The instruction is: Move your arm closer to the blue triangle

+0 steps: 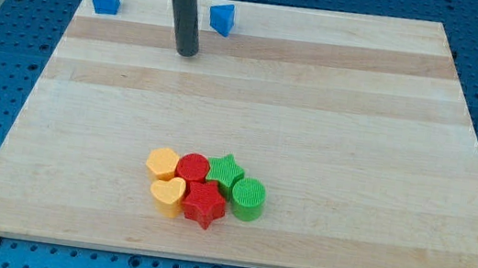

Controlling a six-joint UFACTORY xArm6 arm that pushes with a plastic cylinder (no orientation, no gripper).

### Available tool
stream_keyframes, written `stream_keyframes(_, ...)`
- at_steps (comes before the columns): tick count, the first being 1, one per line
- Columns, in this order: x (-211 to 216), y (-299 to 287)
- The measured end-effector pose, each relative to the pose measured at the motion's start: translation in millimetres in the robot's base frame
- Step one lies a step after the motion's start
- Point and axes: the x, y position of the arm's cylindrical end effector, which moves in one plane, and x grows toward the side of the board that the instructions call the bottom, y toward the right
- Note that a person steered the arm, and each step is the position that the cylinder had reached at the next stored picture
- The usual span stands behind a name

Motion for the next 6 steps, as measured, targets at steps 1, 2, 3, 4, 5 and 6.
stream_keyframes(1,-10,-31)
stream_keyframes(2,-39,-42)
stream_keyframes(3,-66,-42)
stream_keyframes(4,-84,-40)
stream_keyframes(5,-95,-28)
stream_keyframes(6,-95,-9)
